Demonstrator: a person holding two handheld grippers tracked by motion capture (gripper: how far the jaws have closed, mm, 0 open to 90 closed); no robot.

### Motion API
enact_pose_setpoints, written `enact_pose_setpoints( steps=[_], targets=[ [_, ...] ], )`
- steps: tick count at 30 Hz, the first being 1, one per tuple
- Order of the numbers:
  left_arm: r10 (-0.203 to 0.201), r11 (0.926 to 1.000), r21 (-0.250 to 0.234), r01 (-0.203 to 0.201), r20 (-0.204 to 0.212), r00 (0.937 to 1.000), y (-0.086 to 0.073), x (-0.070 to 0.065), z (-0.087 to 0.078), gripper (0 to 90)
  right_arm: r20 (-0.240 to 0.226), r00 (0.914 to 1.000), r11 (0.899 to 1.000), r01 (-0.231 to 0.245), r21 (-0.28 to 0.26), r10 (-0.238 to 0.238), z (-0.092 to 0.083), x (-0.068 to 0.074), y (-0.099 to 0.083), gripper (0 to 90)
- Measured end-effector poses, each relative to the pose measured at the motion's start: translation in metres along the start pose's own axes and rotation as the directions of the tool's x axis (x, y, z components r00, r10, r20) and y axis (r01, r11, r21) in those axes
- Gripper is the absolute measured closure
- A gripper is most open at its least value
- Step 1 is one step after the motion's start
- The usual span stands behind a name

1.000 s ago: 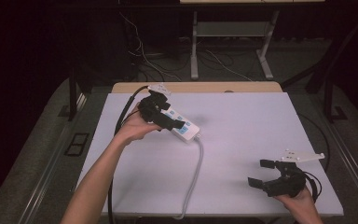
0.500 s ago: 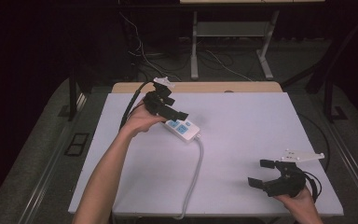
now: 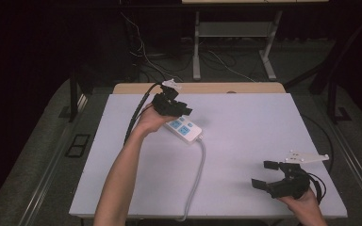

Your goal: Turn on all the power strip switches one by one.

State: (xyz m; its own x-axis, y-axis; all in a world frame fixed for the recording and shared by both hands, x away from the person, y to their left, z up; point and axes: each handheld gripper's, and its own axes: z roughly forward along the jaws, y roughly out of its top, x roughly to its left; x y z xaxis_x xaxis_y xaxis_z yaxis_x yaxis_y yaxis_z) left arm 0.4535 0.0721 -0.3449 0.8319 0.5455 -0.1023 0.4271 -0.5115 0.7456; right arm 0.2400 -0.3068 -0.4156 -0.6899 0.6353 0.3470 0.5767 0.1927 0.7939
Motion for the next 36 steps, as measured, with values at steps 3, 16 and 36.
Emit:
enact_pose_setpoints(
  steps=[3,16,36],
  targets=[
    [-0.001,1.0000,0.006,0.001,0.003,1.0000,-0.002,0.000,0.008,67.7,0.000,1.0000,1.000,0.001,0.000,-0.001,0.000,0.000,0.000,0.6],
    [-0.033,0.9983,0.049,0.032,0.015,0.9993,-0.017,0.005,0.038,87.7,0.000,1.0000,1.000,0.003,0.006,-0.003,0.001,-0.001,0.000,0.5],
    [-0.060,0.9916,0.114,0.061,-0.007,0.9982,-0.035,0.009,0.063,89.1,-0.013,0.9999,1.000,0.006,0.013,-0.006,0.004,-0.002,0.001,0.5]
  ],
)
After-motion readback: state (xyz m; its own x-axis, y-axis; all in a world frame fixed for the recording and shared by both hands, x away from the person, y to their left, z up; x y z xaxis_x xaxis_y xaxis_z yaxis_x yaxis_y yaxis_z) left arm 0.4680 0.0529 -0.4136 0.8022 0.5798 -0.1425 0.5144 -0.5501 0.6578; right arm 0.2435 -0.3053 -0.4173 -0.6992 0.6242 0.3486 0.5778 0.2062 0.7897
